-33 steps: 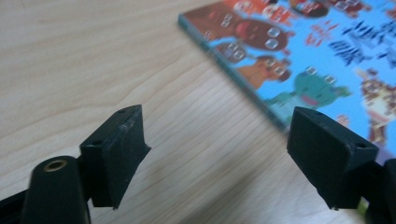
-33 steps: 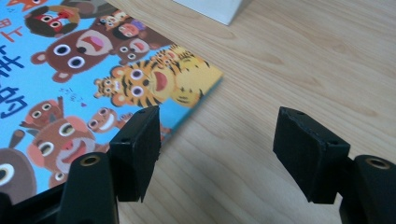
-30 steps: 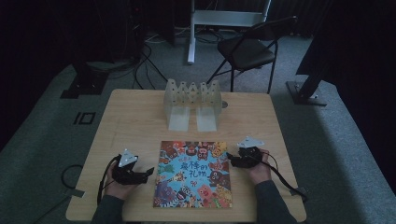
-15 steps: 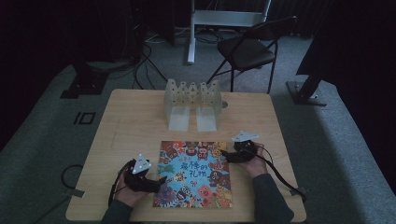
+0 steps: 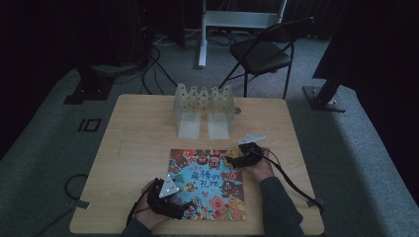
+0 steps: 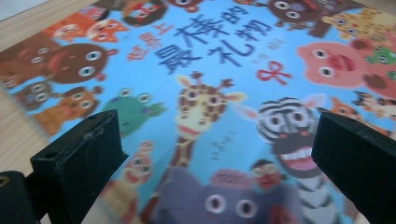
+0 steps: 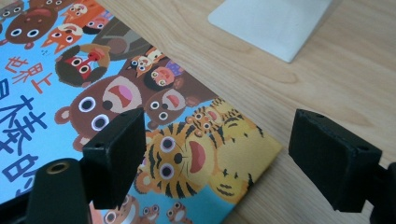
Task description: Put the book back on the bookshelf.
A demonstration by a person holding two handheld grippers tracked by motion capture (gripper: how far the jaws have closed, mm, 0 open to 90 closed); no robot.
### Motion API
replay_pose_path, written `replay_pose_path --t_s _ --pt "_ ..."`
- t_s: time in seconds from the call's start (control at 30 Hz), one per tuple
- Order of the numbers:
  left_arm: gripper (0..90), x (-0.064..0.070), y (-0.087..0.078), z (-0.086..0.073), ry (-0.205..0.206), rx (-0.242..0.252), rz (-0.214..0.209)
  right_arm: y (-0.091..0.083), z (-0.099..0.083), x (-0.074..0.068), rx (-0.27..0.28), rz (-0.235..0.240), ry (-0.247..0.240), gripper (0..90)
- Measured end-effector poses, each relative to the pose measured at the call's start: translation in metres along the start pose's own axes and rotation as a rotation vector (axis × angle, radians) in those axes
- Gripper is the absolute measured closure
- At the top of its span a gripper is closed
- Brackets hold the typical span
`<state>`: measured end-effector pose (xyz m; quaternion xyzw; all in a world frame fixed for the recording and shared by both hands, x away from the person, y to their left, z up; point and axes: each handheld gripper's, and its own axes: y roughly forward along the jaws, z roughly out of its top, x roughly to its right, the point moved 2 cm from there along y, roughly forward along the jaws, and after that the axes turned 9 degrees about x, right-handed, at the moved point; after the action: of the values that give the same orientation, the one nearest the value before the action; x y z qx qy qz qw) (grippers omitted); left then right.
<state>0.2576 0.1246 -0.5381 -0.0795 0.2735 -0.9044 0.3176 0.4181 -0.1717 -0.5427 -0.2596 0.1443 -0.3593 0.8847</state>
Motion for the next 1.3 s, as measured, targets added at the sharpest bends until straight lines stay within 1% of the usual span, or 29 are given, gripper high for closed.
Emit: replay_pose_path --t_s 0.03,0.1,0.13,0.23,0.27,0.33,0.37,0.4,0.43,0.5,0.53,0.57,0.6,0.67,0.7,0.77,0.8,0.83,0.87,0.97,1.07,1.23,1.3 --pt "2.1 0.002 0.001 0.0 0.004 0.0 -0.001 0.002 0.0 0.001 -0.003 0.007 0.004 18.8" --pt "2.1 0.006 0.002 0.0 0.009 -0.009 -0.011 0.004 -0.001 0.002 -0.012 -0.002 0.009 18.9" --pt "2.1 0.008 0.003 0.0 0.011 -0.012 -0.013 0.005 -0.002 0.002 -0.017 0.004 0.018 18.7" --pt "2.1 0.015 0.004 -0.001 0.016 -0.015 -0.033 0.005 -0.003 0.004 -0.009 0.009 0.033 18.9" --pt "2.1 0.015 0.004 -0.001 0.016 -0.015 -0.033 0.005 -0.003 0.004 -0.009 0.009 0.033 18.9" --pt "2.1 0.02 0.005 -0.001 0.027 -0.018 -0.045 0.006 -0.005 0.007 -0.012 0.008 0.044 19.1" --pt "2.1 0.023 0.006 -0.001 0.025 -0.019 -0.046 0.007 -0.006 0.008 -0.015 0.014 0.052 19.3" --pt "2.1 0.024 0.007 -0.001 0.031 -0.028 -0.058 0.008 -0.006 0.009 -0.016 0.022 0.06 19.3" --pt "2.1 0.026 0.007 -0.002 0.033 -0.027 -0.052 0.01 -0.007 0.009 -0.018 0.029 0.062 19.3" --pt "2.1 0.029 0.009 -0.002 0.041 -0.036 -0.065 0.01 -0.007 0.008 -0.012 0.028 0.067 19.5" --pt "2.1 0.03 0.01 -0.003 0.044 -0.037 -0.062 0.009 -0.006 0.008 -0.005 0.036 0.077 20.0" --pt "2.1 0.032 0.011 -0.003 0.048 -0.044 -0.073 0.008 -0.006 0.009 -0.003 0.039 0.079 20.5" --pt "2.2 0.034 0.012 -0.003 0.049 -0.062 -0.104 0.008 -0.005 0.01 -0.005 0.042 0.086 21.2" --pt "2.1 0.038 0.014 -0.004 0.064 -0.073 -0.106 0.007 -0.005 0.011 -0.003 0.048 0.101 21.5" --pt "2.1 0.041 0.014 -0.004 0.068 -0.073 -0.116 0.007 -0.004 0.011 0.0 0.049 0.106 21.5" --pt "2.1 0.042 0.015 -0.004 0.071 -0.073 -0.116 0.006 -0.003 0.011 0.004 0.05 0.11 21.7" --pt "2.1 0.046 0.016 -0.004 0.078 -0.076 -0.131 0.004 -0.002 0.011 0.016 0.05 0.113 21.8" --pt "2.1 0.046 0.016 -0.004 0.078 -0.076 -0.131 0.004 -0.002 0.011 0.016 0.05 0.113 21.8" --pt "2.0 0.049 0.017 -0.004 0.093 -0.077 -0.115 0.001 0.0 0.011 0.029 0.054 0.119 22.1" --pt "1.7 0.052 0.017 -0.003 0.113 -0.071 -0.117 -0.005 0.004 0.013 0.05 0.068 0.137 22.9" --pt "1.7 0.054 0.017 -0.003 0.116 -0.06 -0.104 -0.009 0.007 0.014 0.059 0.084 0.157 23.3" --pt "1.7 0.055 0.019 0.0 0.12 -0.039 -0.082 -0.015 0.012 0.012 0.073 0.09 0.155 23.4" --pt "1.7 0.056 0.021 0.002 0.131 -0.03 -0.071 -0.017 0.016 0.011 0.08 0.089 0.151 23.3"
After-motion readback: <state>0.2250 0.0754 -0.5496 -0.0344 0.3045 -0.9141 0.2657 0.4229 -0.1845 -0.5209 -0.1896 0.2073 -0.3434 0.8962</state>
